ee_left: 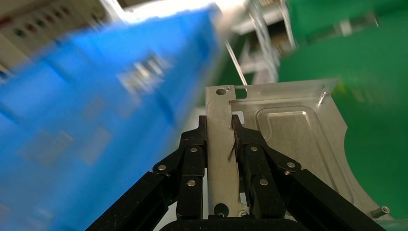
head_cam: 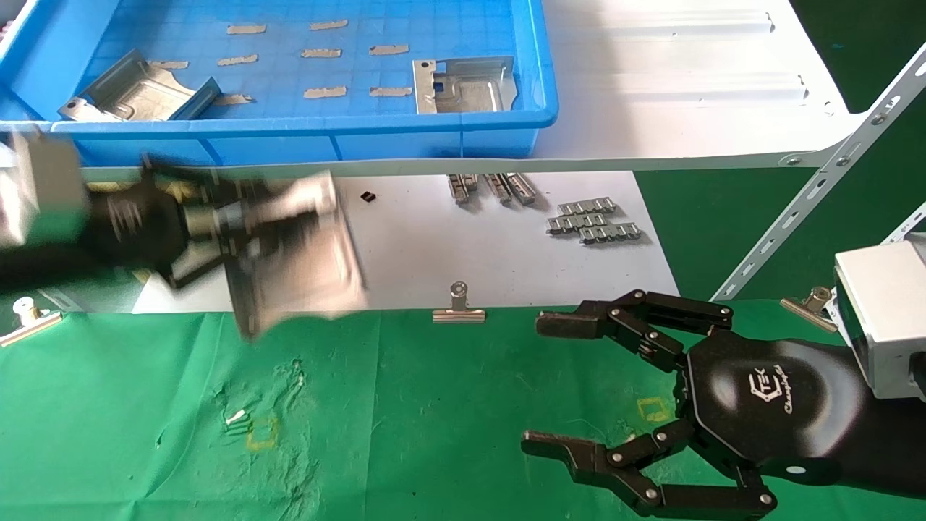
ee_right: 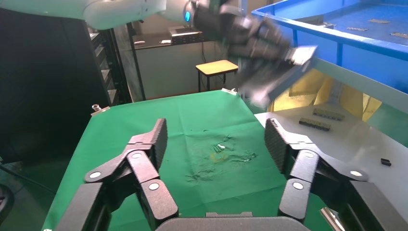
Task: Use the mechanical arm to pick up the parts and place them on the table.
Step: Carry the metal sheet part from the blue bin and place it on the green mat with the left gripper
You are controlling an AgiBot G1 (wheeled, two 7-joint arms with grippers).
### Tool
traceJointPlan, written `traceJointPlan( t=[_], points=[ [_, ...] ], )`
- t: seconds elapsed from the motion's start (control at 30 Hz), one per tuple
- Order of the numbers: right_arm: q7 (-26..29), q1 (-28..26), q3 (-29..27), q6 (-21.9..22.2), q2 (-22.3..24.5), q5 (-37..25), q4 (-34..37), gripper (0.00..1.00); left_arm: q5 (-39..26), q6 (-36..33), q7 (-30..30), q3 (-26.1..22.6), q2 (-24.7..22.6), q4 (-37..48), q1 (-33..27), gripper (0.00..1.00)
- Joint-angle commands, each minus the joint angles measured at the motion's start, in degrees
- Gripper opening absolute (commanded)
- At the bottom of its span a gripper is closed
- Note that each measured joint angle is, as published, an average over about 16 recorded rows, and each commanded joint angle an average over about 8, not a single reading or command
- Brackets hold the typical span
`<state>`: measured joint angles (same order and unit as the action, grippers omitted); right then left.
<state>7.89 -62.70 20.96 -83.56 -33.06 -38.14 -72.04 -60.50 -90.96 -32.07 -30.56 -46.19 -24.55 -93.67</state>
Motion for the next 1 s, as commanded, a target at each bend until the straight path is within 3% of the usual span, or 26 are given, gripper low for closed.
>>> traceJointPlan(
  t=[0.03, 0.2, 0.4, 0.73, 1.0],
  points=[
    [0.0, 0.0, 0.0, 0.0, 0.0, 0.0, 0.0, 1.0, -0.8, 0.1, -2.6, -2.1, 1.1, -1.0, 2.0, 0.0],
    [0.0, 0.0, 0.0, 0.0, 0.0, 0.0, 0.0, 1.0, -6.6, 2.0, -10.7, -6.5, 0.0, 2.3, 2.0, 0.0],
    [0.0, 0.0, 0.0, 0.0, 0.0, 0.0, 0.0, 1.0, -9.7, 4.1, -15.1, -8.3, -2.4, 10.3, 1.1, 0.0],
    [0.0, 0.0, 0.0, 0.0, 0.0, 0.0, 0.0, 1.0, -12.5, 2.9, -18.3, -10.2, -4.0, 18.0, -0.1, 0.0],
    [0.0, 0.0, 0.0, 0.0, 0.0, 0.0, 0.0, 1.0, -9.5, 1.3, -17.2, -8.3, -3.9, 21.9, -1.1, 0.0]
  ],
)
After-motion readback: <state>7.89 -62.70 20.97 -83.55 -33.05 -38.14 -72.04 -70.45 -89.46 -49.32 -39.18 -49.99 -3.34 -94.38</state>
